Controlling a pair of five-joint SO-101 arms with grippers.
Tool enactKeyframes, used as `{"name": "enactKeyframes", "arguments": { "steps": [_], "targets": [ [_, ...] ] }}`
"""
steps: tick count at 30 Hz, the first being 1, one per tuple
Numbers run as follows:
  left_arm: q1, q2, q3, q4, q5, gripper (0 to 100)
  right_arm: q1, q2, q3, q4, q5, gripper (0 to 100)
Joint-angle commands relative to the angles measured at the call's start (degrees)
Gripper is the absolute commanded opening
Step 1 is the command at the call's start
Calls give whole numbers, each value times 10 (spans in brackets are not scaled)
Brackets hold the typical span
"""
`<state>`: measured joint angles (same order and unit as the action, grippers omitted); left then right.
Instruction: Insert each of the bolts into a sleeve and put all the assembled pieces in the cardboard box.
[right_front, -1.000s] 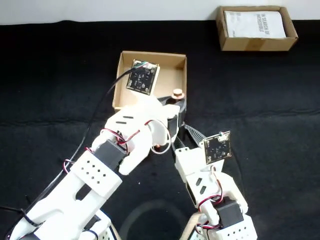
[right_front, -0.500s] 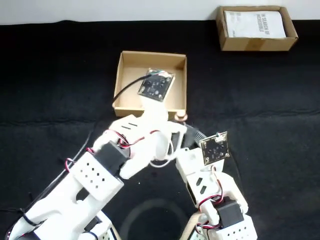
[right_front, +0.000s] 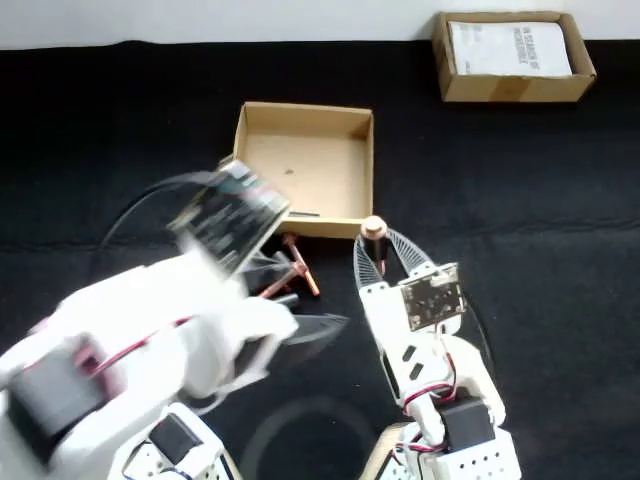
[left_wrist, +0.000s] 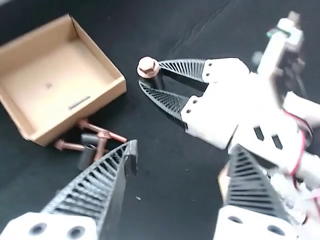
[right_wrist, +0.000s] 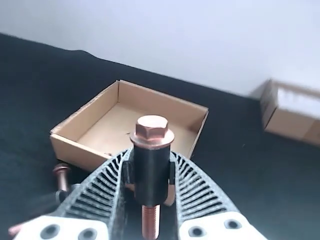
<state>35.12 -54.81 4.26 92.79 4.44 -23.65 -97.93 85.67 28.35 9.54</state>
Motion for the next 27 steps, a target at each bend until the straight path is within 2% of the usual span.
{"name": "enactKeyframes", "arguments": {
  "steps": [1,4,10,15,19,27],
  "targets": [
    [-74,-62,15,7,-55,108,6,84,-80,-70,40,8],
    [-153,-112,82,-18,-98,5,6,201,-149,-129,47,8],
    [-263,-235,263,-89,-113,24,7,453,-358,-160,57,8],
    [-313,-372,465,-161,-113,24,6,635,-501,-160,141,8],
    [-357,-502,636,-239,-112,24,-7,727,-547,-158,197,8],
    [-528,-480,766,-376,-110,24,-73,843,-522,-158,375,8]
  ]
}}
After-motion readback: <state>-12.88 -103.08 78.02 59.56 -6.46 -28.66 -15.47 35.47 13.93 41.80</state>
